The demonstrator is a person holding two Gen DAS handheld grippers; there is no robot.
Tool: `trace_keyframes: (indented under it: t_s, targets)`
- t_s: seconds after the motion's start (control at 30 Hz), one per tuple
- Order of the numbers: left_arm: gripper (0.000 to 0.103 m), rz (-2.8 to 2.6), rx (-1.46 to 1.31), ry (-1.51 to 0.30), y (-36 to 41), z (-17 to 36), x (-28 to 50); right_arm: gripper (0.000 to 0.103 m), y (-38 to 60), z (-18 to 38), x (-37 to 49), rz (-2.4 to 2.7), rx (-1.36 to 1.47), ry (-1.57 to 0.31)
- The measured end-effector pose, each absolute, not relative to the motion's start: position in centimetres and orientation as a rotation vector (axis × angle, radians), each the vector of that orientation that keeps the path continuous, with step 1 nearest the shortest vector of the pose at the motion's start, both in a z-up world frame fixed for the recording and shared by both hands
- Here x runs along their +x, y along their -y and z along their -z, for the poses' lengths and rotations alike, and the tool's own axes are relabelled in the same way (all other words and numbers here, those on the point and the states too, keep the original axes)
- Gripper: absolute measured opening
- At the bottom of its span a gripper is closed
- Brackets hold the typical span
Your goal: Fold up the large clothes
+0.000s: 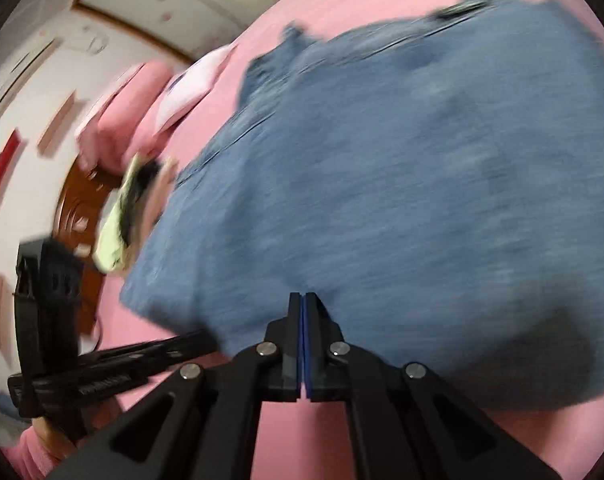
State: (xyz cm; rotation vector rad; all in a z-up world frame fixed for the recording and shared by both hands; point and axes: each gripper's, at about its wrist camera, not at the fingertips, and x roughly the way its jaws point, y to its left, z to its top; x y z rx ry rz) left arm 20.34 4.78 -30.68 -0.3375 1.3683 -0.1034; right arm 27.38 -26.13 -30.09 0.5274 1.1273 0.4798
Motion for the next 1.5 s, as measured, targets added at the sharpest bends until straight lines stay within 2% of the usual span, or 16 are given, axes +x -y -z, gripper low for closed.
trace_keyframes:
  t_s: [0.37,0.5,0.6,0.73,0.93,1.07,1.23,1.37,1.47,1.5]
  targets:
    - [0.001,0.152,-0.316,-1.372,-6.4,29.5,20.9,0.0,38.6,29.5,26.0,-0.165,0.465,-1.118]
    - [0.001,0.15,-0.349,-1.368,-7.8,29.4,20.8,0.0,38.8,28.9,26.1,-0.115,0.378,-1.121]
    - [0.001,0.155,-0.339,-1.355,-8.7,29.0,20.7,0.0,39.8,29.2,25.9,-0.108,0.438,-1.124]
    - [0.001,0.097,-0.287,-1.323,-10.7,28.4,20.9,0.0,39.0,29.1,26.1,-0.101,0.384,-1.129]
    - [0.001,-0.054,-0.27,-1.283,-17.0,27.8,21.5,0.0,39.5,29.4,26.2,-0.102,0.452,-1.132]
    - [0.002,-0.242,-0.095,-1.281,-21.2,29.1,21.1,0.0,39.3,29.0,26.4,-0.094,0.414,-1.152]
    - [0.002,-0.372,-0.087,-1.263,-27.1,30.3,20.2,0.0,39.0,28.5,26.7,-0.075,0.38,-1.172]
    - [0.003,-0.485,-0.148,-1.245,-28.9,29.3,20.1,0.0,37.5,27.1,26.6,-0.024,0.277,-1.15]
    - [0.009,-0.407,-0.205,-1.175,-27.8,27.0,20.0,0.0,35.1,25.0,26.5,-0.06,0.23,-1.084]
    - [0.015,-0.373,-0.186,-1.161,-26.9,26.4,19.9,0.0,34.4,24.5,26.4,-0.087,0.23,-1.067]
